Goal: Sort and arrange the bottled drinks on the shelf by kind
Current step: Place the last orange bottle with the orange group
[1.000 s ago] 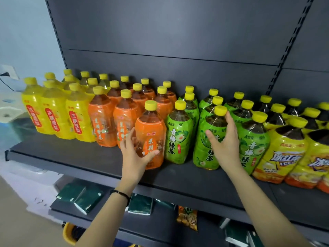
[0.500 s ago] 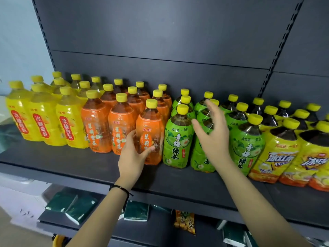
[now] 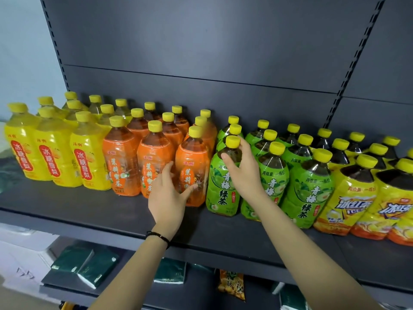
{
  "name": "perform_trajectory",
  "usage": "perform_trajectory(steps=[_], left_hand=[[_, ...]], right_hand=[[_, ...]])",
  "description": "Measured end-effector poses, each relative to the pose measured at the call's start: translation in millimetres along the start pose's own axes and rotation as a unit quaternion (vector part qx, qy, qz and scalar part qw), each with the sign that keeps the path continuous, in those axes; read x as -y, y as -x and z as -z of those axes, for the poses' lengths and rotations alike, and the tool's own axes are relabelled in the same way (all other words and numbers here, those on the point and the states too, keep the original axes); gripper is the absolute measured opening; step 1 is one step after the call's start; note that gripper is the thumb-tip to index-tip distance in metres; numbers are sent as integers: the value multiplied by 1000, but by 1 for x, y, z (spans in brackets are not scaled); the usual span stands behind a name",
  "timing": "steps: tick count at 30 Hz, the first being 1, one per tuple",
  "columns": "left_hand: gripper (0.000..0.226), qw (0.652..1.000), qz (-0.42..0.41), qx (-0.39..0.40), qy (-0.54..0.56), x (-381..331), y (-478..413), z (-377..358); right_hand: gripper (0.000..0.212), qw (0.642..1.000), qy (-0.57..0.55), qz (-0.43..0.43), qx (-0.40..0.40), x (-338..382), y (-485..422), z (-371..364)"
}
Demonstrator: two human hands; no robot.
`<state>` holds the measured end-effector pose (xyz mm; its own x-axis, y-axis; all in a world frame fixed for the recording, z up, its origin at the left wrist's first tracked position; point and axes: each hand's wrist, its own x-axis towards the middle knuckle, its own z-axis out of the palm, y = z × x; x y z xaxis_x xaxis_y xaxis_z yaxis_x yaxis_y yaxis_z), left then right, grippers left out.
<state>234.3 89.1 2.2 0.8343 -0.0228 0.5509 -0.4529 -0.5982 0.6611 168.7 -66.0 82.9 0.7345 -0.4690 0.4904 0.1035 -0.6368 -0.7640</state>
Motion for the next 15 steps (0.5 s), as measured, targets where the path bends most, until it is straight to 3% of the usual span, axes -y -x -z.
perform_trajectory(steps=[3,6,11,15], left_hand=[[92,997,0,-64,52,9,4,10],[113,989,58,-124,58,28,-6,19],[117,998,23,-14,63,36,-14,7],[114,997,40,-10,58,33,-14,0]], right_hand=[[67,1000,12,12,4,-1,5,2],[76,999,37,9,12,-7,20,2],[73,993,114,36,-17,-14,40,-12],[72,992,122,23,-12,-15,32,-12]])
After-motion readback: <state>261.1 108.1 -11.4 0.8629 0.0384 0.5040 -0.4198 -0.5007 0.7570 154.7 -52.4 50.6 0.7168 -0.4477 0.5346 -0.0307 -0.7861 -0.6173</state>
